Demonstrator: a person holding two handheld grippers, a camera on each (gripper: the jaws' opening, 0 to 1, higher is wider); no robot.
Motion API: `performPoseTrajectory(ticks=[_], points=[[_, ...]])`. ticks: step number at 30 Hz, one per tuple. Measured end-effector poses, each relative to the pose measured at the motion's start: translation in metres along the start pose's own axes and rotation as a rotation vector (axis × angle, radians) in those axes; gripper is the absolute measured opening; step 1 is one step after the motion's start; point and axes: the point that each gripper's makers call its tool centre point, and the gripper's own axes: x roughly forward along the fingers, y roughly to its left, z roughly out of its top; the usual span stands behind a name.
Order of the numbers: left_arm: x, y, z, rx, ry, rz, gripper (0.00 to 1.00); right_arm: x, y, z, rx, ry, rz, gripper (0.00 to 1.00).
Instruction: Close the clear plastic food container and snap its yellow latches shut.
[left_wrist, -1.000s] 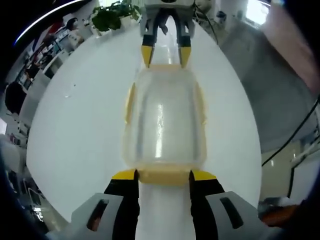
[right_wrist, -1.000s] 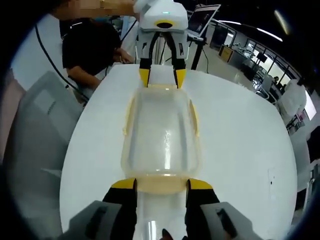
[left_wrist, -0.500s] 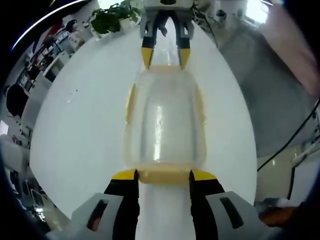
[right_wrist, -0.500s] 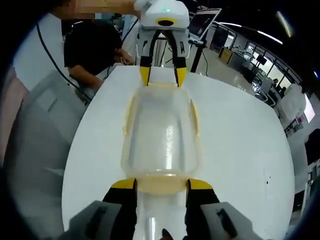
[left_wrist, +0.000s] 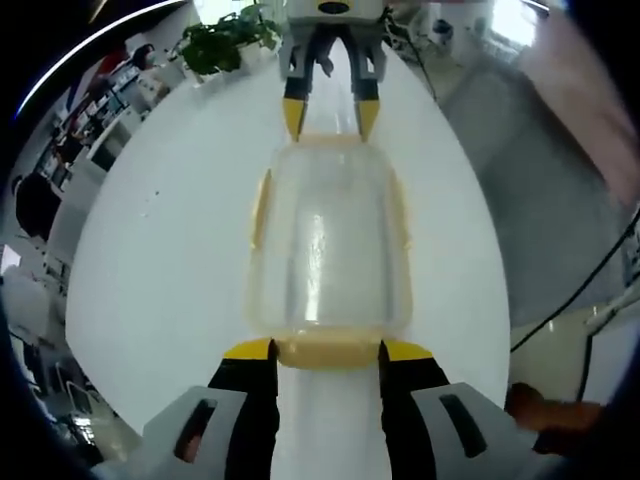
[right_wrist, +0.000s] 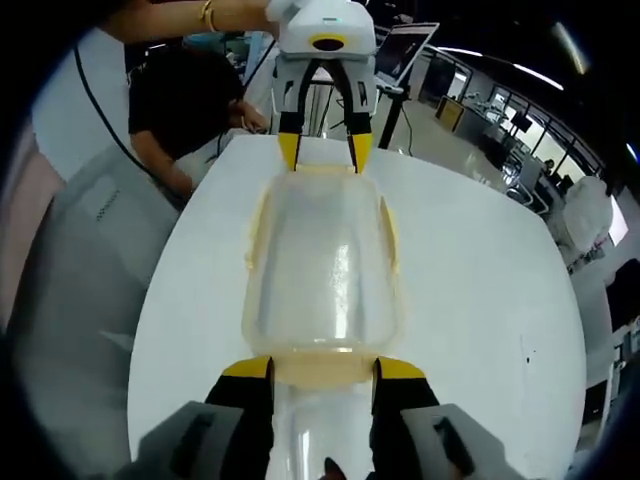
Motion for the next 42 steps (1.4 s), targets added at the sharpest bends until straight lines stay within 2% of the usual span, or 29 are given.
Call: performPoseTrajectory(ticks=[14,32,42], points=[[0.0,-0.002,0.019,-0.002,0.007,0.003,0.37,-0.015,0.001,-0.012,-0.012,0.01,-0.005,0.35],[0.01,-0.003,0.055,-0.004,-0.016,0.011,0.37,-0.037,0.001,-0.043,-0.023,0.033,-0.008,0.35],[0.017,-0.003,0.075,0.02,-0.031,0.007,0.37,-0.048,0.003,-0.06,-0.012,0.039,-0.004,0.35]])
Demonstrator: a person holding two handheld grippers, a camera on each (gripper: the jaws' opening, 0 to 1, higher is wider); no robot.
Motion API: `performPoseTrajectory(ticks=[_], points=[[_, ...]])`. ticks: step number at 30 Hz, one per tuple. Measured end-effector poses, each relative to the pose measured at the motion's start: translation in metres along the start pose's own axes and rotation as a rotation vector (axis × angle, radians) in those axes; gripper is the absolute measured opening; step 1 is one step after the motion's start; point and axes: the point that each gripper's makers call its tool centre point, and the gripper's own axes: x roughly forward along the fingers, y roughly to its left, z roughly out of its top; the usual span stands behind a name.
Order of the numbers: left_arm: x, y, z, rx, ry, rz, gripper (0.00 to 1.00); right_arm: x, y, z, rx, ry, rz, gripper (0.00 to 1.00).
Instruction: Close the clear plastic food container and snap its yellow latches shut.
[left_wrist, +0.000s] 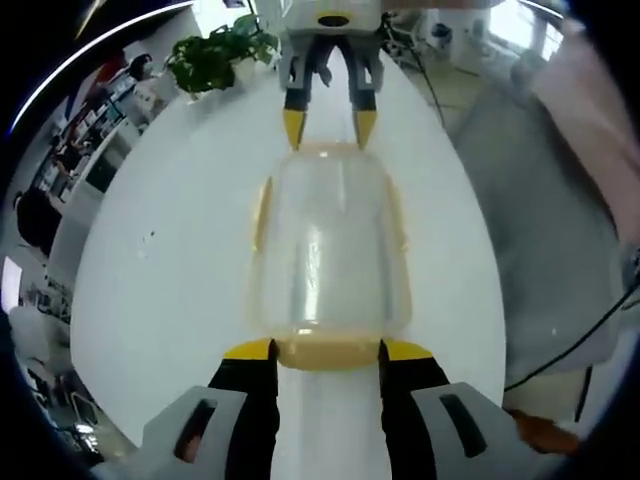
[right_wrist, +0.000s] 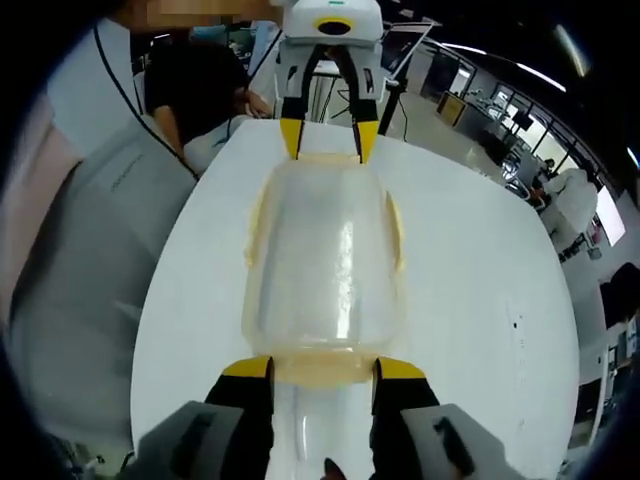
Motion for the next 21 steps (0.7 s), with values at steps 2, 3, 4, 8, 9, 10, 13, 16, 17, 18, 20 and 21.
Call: performPoseTrajectory(ticks=[2,3,4,8,9,10,13,16,17,18,20,21], points=[[0.002,0.0,0.003,-0.004,-0.004,0.0,0.37,-0.002,0.0,-0.003,0.0,0.004,-0.001,0.35],[0.004,0.0,0.005,-0.006,-0.006,0.0,0.37,-0.003,0.0,-0.006,-0.001,0.009,-0.003,0.35],[0.005,0.0,0.007,-0.006,-0.006,-0.001,0.37,-0.003,0.0,-0.007,-0.001,0.012,-0.003,0.35],[0.008,0.001,0.011,-0.007,-0.007,-0.007,0.37,-0.007,0.0,-0.012,0.002,0.015,-0.005,0.35],[0.008,0.001,0.012,-0.006,-0.01,-0.008,0.37,-0.008,0.0,-0.013,0.004,0.014,-0.006,0.35],[0.009,0.002,0.014,-0.006,-0.011,-0.009,0.37,-0.009,0.0,-0.014,0.005,0.014,-0.007,0.35],[0.01,0.002,0.018,-0.006,-0.017,-0.011,0.37,-0.013,-0.001,-0.017,0.007,0.013,-0.01,0.35],[0.014,0.003,0.024,-0.002,-0.021,-0.009,0.36,-0.015,-0.001,-0.022,0.01,0.018,-0.012,0.35],[0.015,0.003,0.025,-0.002,-0.02,-0.008,0.36,-0.016,-0.001,-0.024,0.011,0.019,-0.013,0.35],[0.016,0.004,0.026,-0.001,-0.017,-0.007,0.36,-0.017,-0.002,-0.025,0.011,0.022,-0.014,0.35],[0.018,0.004,0.029,0.001,-0.016,-0.007,0.36,-0.019,-0.002,-0.028,0.009,0.026,-0.015,0.35],[0.019,0.004,0.03,0.0,-0.017,-0.007,0.36,-0.019,-0.003,-0.03,0.009,0.027,-0.015,0.35]])
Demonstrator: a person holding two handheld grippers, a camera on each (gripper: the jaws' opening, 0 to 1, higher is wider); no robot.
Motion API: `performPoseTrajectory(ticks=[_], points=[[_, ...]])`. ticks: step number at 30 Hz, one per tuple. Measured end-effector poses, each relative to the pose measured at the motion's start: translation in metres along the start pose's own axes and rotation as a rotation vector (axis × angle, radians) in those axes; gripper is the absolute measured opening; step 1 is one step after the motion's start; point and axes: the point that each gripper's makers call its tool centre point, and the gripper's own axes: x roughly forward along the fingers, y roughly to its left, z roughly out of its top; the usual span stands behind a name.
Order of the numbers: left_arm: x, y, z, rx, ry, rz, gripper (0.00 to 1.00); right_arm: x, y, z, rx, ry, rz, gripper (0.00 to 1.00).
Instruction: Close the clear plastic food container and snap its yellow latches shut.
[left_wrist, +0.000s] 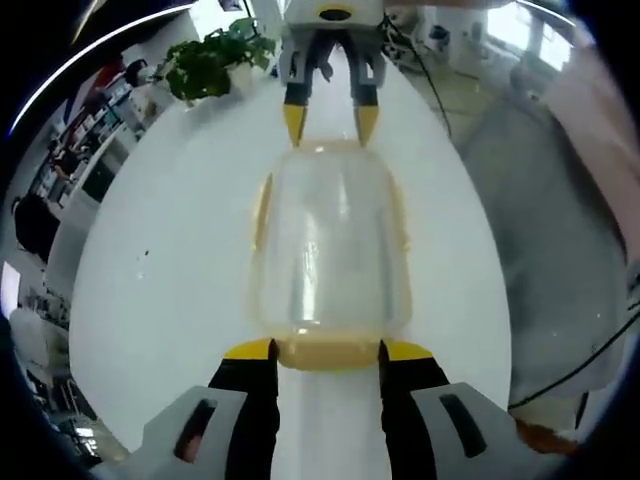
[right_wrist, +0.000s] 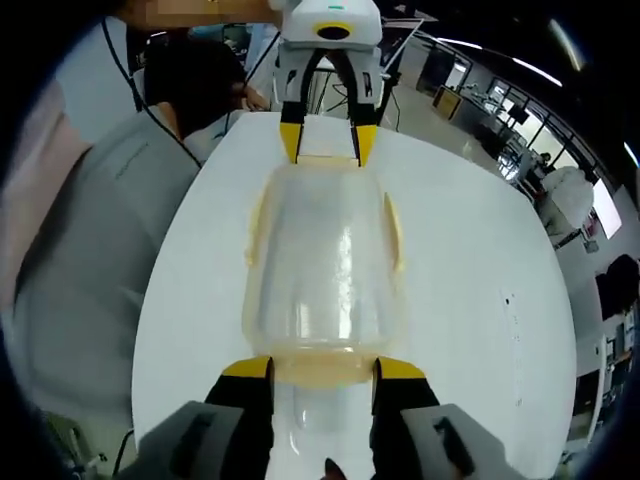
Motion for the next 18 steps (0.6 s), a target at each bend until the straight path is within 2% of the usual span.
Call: performPoseTrajectory(ticks=[9,18], points=[[0.007,0.001,0.013,-0.016,-0.018,-0.006,0.36,-0.008,-0.003,-0.013,-0.013,0.008,0.001,0.35],[0.013,0.001,0.019,-0.036,-0.016,-0.011,0.36,-0.012,-0.005,-0.021,-0.02,0.014,0.017,0.35]])
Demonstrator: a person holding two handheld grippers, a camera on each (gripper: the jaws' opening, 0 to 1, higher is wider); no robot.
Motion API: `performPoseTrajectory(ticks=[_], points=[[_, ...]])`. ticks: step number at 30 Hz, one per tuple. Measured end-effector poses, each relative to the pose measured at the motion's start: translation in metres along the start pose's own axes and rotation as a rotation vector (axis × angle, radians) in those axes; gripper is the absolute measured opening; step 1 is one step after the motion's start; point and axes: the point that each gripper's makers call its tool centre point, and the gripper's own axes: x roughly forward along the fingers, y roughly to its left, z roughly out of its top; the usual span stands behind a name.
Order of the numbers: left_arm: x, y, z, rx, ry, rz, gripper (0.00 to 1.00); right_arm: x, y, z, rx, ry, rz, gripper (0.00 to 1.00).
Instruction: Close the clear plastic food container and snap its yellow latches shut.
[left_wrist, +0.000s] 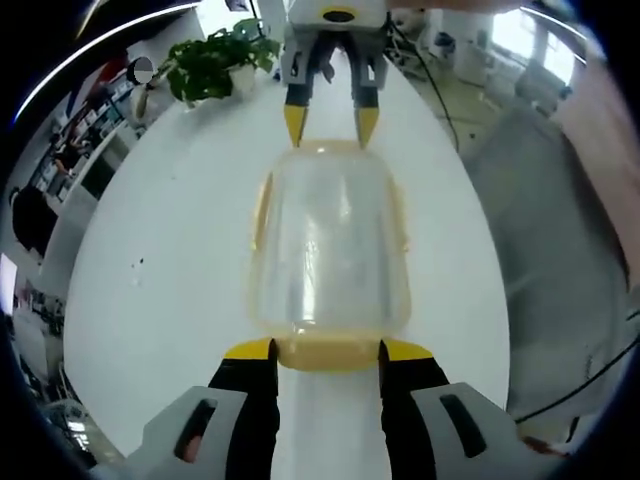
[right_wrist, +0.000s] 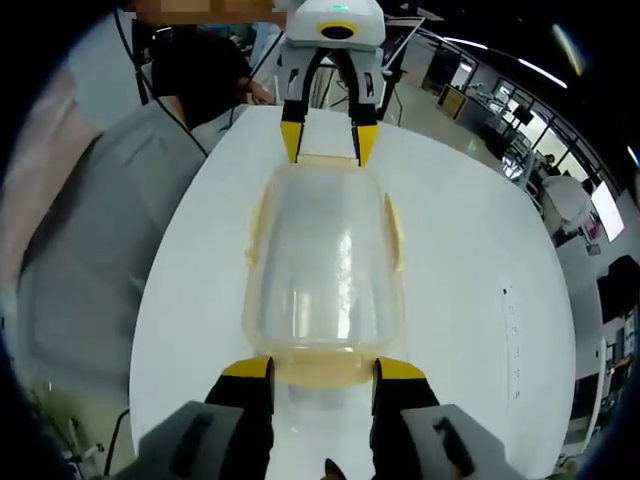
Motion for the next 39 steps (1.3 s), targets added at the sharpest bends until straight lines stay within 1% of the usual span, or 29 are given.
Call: performPoseTrajectory(ticks=[8,13,22,30,34,39], points=[[0.008,0.0,0.01,-0.01,0.0,-0.006,0.36,-0.004,0.0,-0.012,-0.006,0.016,0.011,0.35],[0.012,0.001,0.017,-0.009,-0.007,-0.012,0.36,-0.009,-0.001,-0.02,0.0,0.015,0.014,0.35],[0.021,0.003,0.028,-0.013,-0.012,-0.015,0.36,-0.01,-0.004,-0.033,0.002,0.029,0.021,0.35],[0.026,0.004,0.034,-0.028,-0.014,-0.018,0.36,-0.013,-0.007,-0.041,-0.007,0.04,0.032,0.35],[0.029,0.005,0.038,-0.043,-0.028,-0.023,0.36,-0.014,-0.009,-0.046,-0.014,0.056,0.038,0.35],[0.034,0.007,0.04,-0.045,-0.025,-0.025,0.36,-0.016,-0.011,-0.05,-0.018,0.063,0.048,0.35]])
